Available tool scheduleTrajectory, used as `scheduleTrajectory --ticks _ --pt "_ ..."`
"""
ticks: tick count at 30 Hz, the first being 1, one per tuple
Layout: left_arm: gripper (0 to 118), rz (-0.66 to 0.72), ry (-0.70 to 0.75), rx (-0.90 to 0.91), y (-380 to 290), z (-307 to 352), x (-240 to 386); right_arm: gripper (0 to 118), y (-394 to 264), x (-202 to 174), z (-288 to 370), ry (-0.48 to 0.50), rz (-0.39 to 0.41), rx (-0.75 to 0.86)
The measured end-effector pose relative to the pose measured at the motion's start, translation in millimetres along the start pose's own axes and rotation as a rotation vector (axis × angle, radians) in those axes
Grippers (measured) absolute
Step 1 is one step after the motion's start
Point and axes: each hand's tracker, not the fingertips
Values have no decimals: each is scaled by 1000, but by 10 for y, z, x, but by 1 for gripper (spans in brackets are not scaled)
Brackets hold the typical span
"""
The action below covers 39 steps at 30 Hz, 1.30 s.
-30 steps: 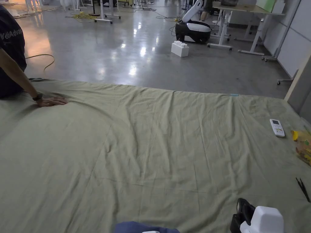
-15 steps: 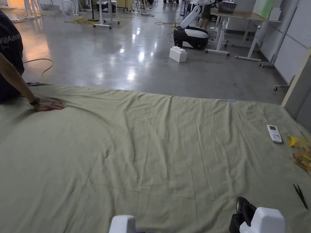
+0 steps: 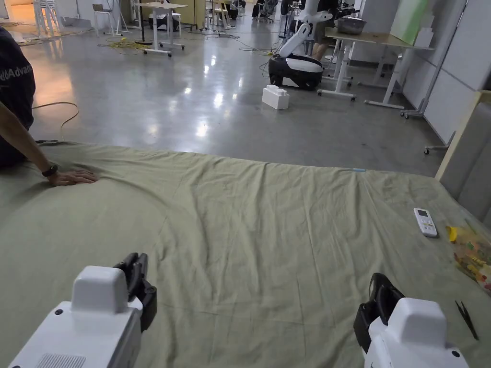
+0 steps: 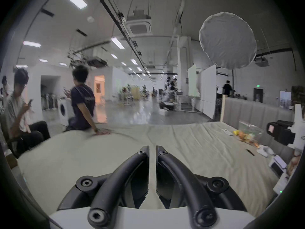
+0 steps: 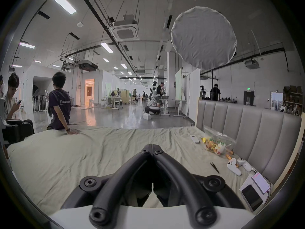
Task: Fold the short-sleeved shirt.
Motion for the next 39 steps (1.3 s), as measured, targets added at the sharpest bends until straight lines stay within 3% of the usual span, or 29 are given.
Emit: scheduleTrajectory --ticks 8,14,16,24,29,36,38,39 --pt "8 -37 66 2 -64 -27 -223 0 45 10 7 -4 35 31" --pt "8 -65 96 -70 -290 -9 -460 0 -385 -75 136 31 36 -122" --pt "8 -60 99 -102 -384 13 -536 0 -599 -196 220 93 10 -215" --pt "8 -28 95 -235 -784 220 -746 0 -1365 -1003 350 328 70 -456" --pt "8 2 59 -320 -978 366 -744 0 -1755 -1229 200 301 155 -541" --pt "8 75 -113 -484 -1180 367 -660 0 -1944 -1150 144 269 158 -557" --pt "17 157 -218 -551 -1225 266 -655 0 -1945 -1141 127 267 150 -560" --pt "32 227 -272 -584 -1244 200 -666 0 -1947 -1136 118 266 145 -562"
